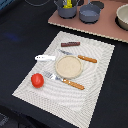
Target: Interact with the objects in diverse but meaningful ways.
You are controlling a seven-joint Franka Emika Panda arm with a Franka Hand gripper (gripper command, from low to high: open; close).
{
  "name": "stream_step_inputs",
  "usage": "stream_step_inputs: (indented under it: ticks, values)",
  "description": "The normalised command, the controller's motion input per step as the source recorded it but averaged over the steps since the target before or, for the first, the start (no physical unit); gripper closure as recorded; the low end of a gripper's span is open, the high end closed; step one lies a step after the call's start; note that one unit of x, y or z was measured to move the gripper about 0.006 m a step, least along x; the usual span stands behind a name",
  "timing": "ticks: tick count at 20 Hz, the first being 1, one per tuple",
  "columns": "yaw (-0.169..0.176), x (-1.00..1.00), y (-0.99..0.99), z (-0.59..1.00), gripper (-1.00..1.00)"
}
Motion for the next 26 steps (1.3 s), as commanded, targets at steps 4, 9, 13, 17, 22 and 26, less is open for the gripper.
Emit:
stream_step_inputs:
  ticks: [4,9,13,17,22,26]
  values:
    - [-0.044,0.85,-0.36,0.47,-1.00]
    - [-0.041,0.80,-0.52,0.36,-1.00]
    - [-0.050,0.77,-0.57,0.12,-1.00]
    - [-0.043,0.80,-0.57,0.02,-1.00]
    - [-0.037,0.77,-0.52,-0.01,-1.00]
    - [-0.011,0.58,-0.44,-0.12,-1.00]
